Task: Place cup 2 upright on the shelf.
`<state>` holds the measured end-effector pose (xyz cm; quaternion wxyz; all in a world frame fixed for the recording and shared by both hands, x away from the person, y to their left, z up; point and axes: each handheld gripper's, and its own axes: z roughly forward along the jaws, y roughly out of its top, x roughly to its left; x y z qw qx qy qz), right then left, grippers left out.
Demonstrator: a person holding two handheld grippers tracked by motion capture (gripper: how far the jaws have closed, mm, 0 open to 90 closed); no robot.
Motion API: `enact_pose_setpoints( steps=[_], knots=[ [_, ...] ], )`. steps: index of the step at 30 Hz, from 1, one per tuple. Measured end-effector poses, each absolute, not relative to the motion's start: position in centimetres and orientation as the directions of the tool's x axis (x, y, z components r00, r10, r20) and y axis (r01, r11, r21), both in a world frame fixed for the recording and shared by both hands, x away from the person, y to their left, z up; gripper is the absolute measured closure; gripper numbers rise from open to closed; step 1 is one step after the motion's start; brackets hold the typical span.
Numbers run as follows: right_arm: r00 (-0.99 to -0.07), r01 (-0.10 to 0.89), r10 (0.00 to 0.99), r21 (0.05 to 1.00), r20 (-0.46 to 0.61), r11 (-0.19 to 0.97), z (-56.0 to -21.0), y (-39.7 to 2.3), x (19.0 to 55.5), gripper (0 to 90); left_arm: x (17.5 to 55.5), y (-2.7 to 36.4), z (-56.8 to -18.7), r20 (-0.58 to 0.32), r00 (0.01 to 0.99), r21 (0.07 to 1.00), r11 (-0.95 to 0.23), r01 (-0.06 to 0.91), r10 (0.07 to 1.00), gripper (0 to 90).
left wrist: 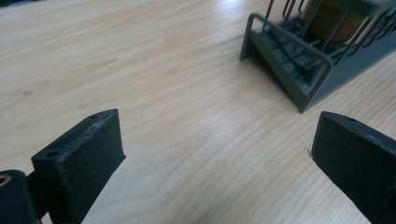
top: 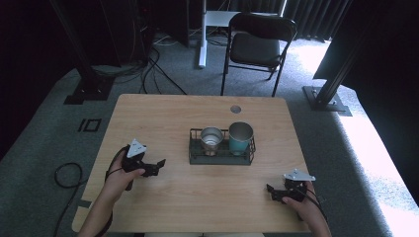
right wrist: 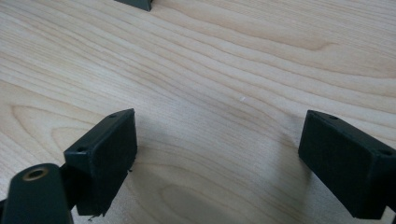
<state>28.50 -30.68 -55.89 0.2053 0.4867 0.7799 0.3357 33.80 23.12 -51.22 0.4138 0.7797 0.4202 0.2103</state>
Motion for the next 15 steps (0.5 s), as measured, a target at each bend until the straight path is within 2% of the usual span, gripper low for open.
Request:
enact_pose_setpoints(
  steps=[15],
  knots=[
    [-0.442,0.621,0.897,0.723,0.006,0.301,-55.9,-30.7,28.5,11.2,31.9,25.1,-52.7,-0.020,0.503,0.802,-0.287,0.524,0.864,2.9]
  ],
)
